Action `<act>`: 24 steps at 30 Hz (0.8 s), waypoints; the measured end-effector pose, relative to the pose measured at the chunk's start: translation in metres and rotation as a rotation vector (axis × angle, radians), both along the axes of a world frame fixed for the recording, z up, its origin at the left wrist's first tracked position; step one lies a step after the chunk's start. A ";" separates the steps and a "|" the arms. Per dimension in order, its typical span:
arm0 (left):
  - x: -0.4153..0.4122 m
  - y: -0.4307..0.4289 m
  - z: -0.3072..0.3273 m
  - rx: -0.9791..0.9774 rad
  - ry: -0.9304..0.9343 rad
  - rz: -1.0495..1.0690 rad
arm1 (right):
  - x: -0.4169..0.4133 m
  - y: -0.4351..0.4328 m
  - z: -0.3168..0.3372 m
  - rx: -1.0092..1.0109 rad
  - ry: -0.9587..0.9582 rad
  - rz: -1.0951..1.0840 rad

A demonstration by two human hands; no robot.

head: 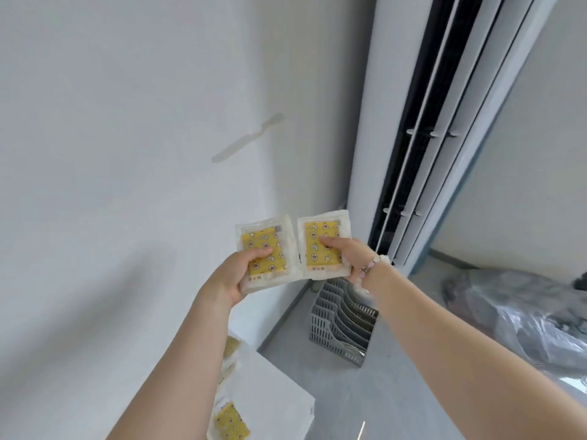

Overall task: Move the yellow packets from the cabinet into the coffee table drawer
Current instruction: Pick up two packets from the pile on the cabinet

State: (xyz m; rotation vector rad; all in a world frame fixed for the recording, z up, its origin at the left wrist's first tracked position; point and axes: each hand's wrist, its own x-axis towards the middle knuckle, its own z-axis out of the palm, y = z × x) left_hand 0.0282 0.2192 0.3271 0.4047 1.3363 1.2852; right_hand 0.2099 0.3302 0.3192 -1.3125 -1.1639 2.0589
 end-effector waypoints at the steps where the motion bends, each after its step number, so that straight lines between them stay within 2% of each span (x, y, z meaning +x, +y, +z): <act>1: 0.006 0.001 0.001 0.005 0.004 -0.035 | 0.009 -0.004 0.001 0.009 -0.008 -0.024; 13: 0.124 0.037 0.006 0.078 -0.013 -0.529 | 0.147 -0.068 0.007 0.037 0.004 -0.484; 24: 0.296 0.045 0.014 0.108 -0.013 -1.058 | 0.292 -0.151 0.003 0.110 0.087 -0.934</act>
